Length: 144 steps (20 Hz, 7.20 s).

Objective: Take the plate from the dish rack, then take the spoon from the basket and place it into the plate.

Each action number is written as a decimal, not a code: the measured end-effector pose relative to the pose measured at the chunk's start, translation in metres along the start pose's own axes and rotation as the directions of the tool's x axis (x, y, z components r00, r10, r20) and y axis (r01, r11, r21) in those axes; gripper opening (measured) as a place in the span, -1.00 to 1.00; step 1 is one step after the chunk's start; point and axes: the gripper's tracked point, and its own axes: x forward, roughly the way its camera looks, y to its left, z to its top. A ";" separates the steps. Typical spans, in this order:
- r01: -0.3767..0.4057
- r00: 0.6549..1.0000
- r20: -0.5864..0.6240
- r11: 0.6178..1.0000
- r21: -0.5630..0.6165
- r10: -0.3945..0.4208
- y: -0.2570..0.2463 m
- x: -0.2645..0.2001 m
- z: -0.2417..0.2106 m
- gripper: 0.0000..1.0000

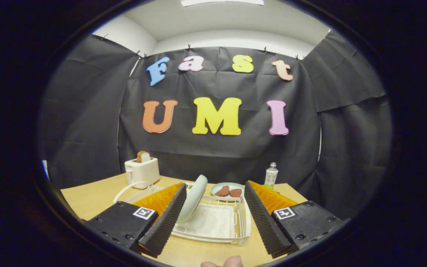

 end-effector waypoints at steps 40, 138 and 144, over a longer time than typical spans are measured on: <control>0.188 0.716 -0.693 0.979 0.082 -0.080 0.037 0.157 -0.022 -0.33; -0.111 0.994 0.013 0.981 0.156 0.110 -0.140 0.008 0.033 -0.79; -0.375 0.922 -0.053 0.918 0.127 0.383 -0.038 -0.034 0.017 -0.80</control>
